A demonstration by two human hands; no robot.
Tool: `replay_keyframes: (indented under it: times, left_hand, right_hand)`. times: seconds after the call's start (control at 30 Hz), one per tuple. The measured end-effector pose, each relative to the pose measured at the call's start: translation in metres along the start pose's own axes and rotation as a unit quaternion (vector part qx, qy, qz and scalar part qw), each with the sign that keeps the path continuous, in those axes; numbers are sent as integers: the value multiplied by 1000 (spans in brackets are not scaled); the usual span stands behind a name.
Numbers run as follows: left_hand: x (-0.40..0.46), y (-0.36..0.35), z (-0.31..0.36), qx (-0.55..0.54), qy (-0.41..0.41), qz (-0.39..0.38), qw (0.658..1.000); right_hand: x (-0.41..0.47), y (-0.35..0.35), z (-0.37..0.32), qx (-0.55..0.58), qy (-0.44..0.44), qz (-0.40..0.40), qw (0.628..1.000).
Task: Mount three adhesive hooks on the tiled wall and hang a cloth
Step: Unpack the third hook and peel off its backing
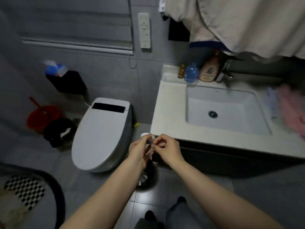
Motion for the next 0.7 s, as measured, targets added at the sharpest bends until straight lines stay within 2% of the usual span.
replay_keyframes:
  times: [0.1,0.23,0.4,0.57,0.7]
  left_hand:
    - [-28,-51,-18,46,-28,-65,996]
    - [-64,-114,-47,75,-37,-149,985]
    - [-133,-189,-102,69,-42,-207,975]
    - [-211,-231,-157,108,-84,-284,949]
    - [-253,-249,-190,146,-108,-349,919]
  right_hand:
    - [2,62,10,18,-18,83,996]
    - [-3,143,26,73,-49,149,985]
    - [-33,254,46,231,-103,248,935]
    - [-79,351,64,287,-91,308,902]
    - [-123,403,74,299,-89,335,889]
Point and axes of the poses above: each hand's wrist, its own x-axis towards the middle knuckle, its own y-axis out of the back of the hand, z = x × y, the point moved 3 cm from there along x, towards the middle knuckle, and after that the axes turned 13 degrees about z, right-handed, at the moved point
